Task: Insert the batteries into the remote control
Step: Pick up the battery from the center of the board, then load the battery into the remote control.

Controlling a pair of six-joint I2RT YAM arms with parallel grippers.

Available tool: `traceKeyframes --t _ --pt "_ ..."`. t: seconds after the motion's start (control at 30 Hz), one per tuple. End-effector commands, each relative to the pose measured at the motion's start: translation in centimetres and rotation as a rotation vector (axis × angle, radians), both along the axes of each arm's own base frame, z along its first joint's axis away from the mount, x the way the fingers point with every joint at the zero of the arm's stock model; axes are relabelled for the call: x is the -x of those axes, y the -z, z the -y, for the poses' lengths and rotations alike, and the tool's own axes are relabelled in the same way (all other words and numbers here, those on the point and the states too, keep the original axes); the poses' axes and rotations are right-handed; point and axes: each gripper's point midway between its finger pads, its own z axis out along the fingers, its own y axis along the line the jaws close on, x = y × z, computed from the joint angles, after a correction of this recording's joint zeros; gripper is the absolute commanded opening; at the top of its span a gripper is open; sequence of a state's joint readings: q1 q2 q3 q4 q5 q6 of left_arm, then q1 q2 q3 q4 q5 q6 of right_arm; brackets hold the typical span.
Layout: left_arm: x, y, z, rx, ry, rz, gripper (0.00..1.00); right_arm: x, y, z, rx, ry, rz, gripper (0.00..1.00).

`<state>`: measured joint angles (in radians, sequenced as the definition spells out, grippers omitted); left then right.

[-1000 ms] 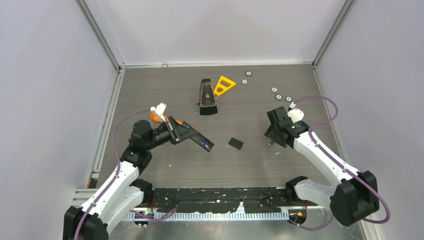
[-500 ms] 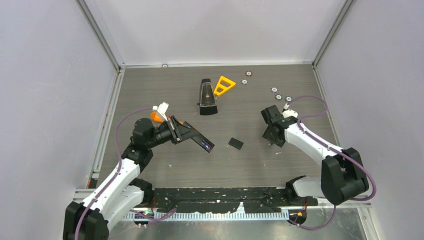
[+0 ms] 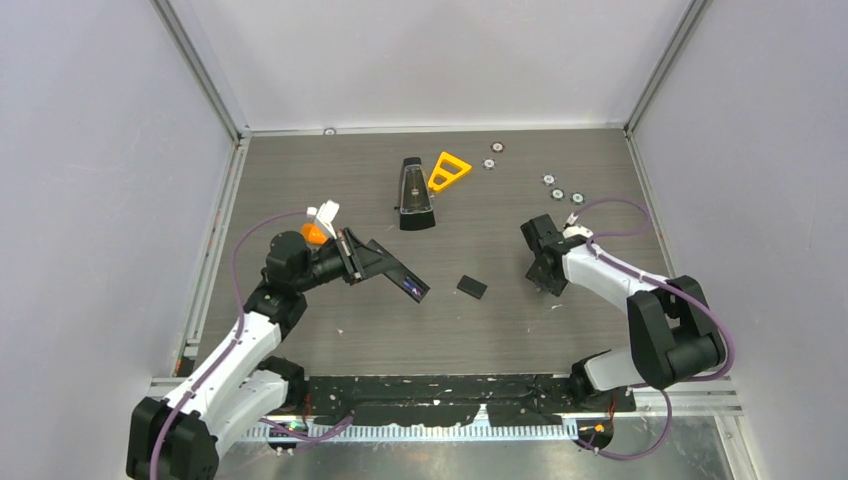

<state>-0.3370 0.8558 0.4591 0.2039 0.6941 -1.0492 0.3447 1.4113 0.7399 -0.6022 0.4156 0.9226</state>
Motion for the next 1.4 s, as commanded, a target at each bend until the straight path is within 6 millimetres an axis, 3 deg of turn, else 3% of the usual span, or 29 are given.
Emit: traceKeyframes --t 0.0,0.2,0.3,0.4,0.53,0.67,0.77,0.9,1.0,1.03,1.07,1.1,1.13,1.17,1.2,1.23,1.27,1.3,1.33,1.37 --pt "-0.5 -3.0 0.2 0.011 0.021 0.104 0.0 -0.4 0.5 0.0 -0.019 0.04 0.041 0.41" --pt "-0.8 -3.1 0.3 0.01 0.022 0.108 0.0 -0.3 1.2 -0.1 -0.026 0.043 0.038 0.31" --pt "-0.8 -2.9 0.3 0.008 0.024 0.103 0.0 -0.8 1.2 -0.7 -0.051 0.011 0.058 0.16" --pt "-0.6 -2.7 0.4 0.002 0.038 0.103 0.0 -1.2 0.6 -1.4 -0.085 -0.051 0.095 0.08" --pt "0.1 -2.8 0.8 -0.015 0.113 0.129 0.0 -2.5 -3.1 -4.9 -0.182 -0.246 0.178 0.05" --pt "1.0 -2.4 1.3 -0.052 0.223 0.125 0.0 -2.7 -8.9 -10.1 -0.226 -0.507 0.292 0.05" --pt "1.6 -2.9 1.5 -0.038 0.281 0.142 0.0 -1.3 -13.5 -14.4 -0.292 -0.74 0.419 0.05" --pt "1.9 -2.9 1.6 -0.034 0.307 0.145 0.0 2.3 -18.8 -19.0 -0.435 -1.054 0.564 0.05" --pt "1.9 -2.8 1.7 -0.026 0.305 0.132 0.0 5.5 -22.2 -21.0 -0.46 -1.237 0.663 0.06" --pt "1.9 -2.9 1.7 -0.015 0.304 0.13 0.0 6.3 -22.3 -21.1 -0.443 -1.288 0.653 0.05" --pt "1.9 -3.1 1.8 0.0 0.3 0.126 0.0 7.6 -24.0 -21.8 -0.448 -1.337 0.682 0.06" --pt "1.9 -3.3 1.9 0.017 0.3 0.131 0.0 7.9 -23.9 -21.4 -0.41 -1.342 0.663 0.07" --pt "1.9 -3.3 1.9 0.032 0.299 0.127 0.0 9.0 -25.3 -22.2 -0.411 -1.384 0.679 0.07" --pt "1.9 -3.2 1.9 0.047 0.296 0.116 0.0 9.1 -24.7 -21.9 -0.373 -1.377 0.637 0.08" --pt "1.9 -3.2 2.0 0.066 0.289 0.095 0.0 9.9 -25.9 -22.5 -0.372 -1.401 0.647 0.09" --pt "1.8 -3.1 2.0 0.077 0.286 0.092 0.0 9.6 -24.7 -22.1 -0.316 -1.384 0.586 0.09" --pt "1.8 -3.0 2.1 0.096 0.277 0.068 0.0 10.2 -25.6 -22.6 -0.312 -1.404 0.587 0.09" --pt "1.7 -2.8 2.1 0.111 0.271 0.056 0.0 10.2 -24.3 -22.4 -0.262 -1.402 0.52 0.1" --pt "1.7 -2.6 2.1 0.124 0.263 0.04 0.0 10.7 -24.8 -22.9 -0.256 -1.421 0.516 0.1" --pt "1.7 -2.4 2.1 0.137 0.259 0.034 0.0 10.7 -23.7 -22.9 -0.215 -1.424 0.465 0.1"
